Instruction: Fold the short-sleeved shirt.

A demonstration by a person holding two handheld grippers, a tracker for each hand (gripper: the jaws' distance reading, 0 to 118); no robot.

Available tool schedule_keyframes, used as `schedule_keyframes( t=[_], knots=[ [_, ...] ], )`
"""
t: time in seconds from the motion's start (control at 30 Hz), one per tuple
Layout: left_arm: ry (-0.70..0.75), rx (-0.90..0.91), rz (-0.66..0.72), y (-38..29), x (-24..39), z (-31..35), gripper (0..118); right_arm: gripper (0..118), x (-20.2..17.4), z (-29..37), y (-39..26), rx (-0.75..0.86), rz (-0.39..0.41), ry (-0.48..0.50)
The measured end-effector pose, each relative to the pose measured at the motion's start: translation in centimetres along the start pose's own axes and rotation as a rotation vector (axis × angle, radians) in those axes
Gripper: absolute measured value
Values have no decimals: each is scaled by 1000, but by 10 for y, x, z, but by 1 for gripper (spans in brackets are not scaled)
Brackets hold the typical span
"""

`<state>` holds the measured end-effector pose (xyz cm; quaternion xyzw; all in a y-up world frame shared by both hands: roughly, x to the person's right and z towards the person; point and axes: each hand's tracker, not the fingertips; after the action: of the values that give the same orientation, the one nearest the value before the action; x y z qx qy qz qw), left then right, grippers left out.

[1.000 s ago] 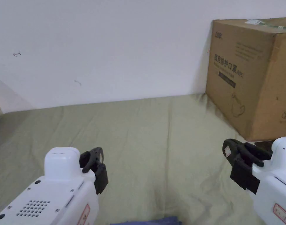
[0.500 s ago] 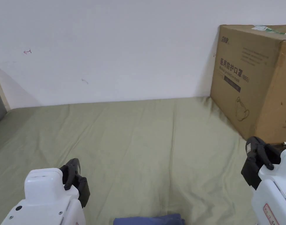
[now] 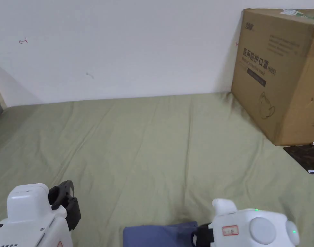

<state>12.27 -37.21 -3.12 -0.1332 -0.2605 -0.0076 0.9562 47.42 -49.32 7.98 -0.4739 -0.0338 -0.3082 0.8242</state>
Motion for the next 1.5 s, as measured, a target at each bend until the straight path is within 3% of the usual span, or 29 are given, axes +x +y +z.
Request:
schedule_keyframes(
  t=[0.1, 0.23, 0.27, 0.3, 0.37, 0.4, 0.43, 0.53, 0.6, 0.7, 0.8, 0.97, 1.0, 1.03, 1.07, 1.1, 1.13, 1.17, 1.2, 1.33, 1.43, 1.5],
  knots=[
    [-24, -70, 41, -5, -11, -11, 0, 1, 16, -35, -9, -106, 4, -56],
    [-261, -346, 213, -25, -38, -56, 2, 1, 34, -38, -10, -49, -49, 6],
    [-326, -427, 296, -35, -46, -70, 12, 1, 36, -39, -10, -55, -87, 19],
    [-400, -518, 395, -48, -55, -85, 30, 1, 37, -40, -9, -52, -119, 25],
    [-527, -668, 581, -80, -69, -112, 90, 1, 35, -38, -11, -50, -98, 19],
    [-588, -743, 665, -98, -72, -124, 110, 1, 33, -37, -12, -46, -80, 13],
    [-632, -793, 724, -117, -72, -133, 118, 1, 32, -37, -13, -43, -68, 9],
    [-639, -864, 789, -157, -75, -158, 118, 1, 30, -36, -14, -38, -69, 3],
    [-695, -916, 854, -187, -68, -169, 118, 1, 31, -36, -13, -42, -120, 6],
    [-927, -791, 976, -212, -62, -181, 118, 1, 30, -36, -13, -47, -140, 3],
    [-1047, -907, 1129, -227, -30, -195, 118, 1, 27, -36, -13, -48, -108, -11],
    [-1035, -919, 822, -215, 7, -186, 117, 1, 25, -36, -15, -42, -116, -17],
    [-1008, -920, 794, -213, 6, -183, 112, 1, 25, -35, -15, -40, -116, -19],
    [-946, -912, 757, -212, 3, -180, 74, 1, 24, -35, -16, -36, -117, -19],
    [-818, -926, 693, -215, -2, -178, 24, 1, 24, -35, -17, -32, -119, -20],
    [-696, -960, 623, -222, -7, -177, 21, 1, 25, -34, -17, -29, -125, -16],
    [-767, -948, 812, -226, -7, -169, 21, 1, 23, -34, -17, -33, -160, 58],
    [-768, -923, 863, -212, -4, -163, 21, 1, 19, -31, -18, -15, -153, -2],
    [-716, -940, 719, -196, 1, -158, 21, 1, 15, -26, -19, 3, -146, 2],
    [-768, -796, 656, -139, -25, -133, 21, 1, -3, 6, -21, 125, -122, 25],
    [-653, -767, 481, -89, -92, -128, 21, 1, -14, 29, -18, 126, -95, 41],
    [-558, -759, 435, -63, -144, -127, 21, 1, -23, 41, -20, 136, -42, 19]
  ],
)
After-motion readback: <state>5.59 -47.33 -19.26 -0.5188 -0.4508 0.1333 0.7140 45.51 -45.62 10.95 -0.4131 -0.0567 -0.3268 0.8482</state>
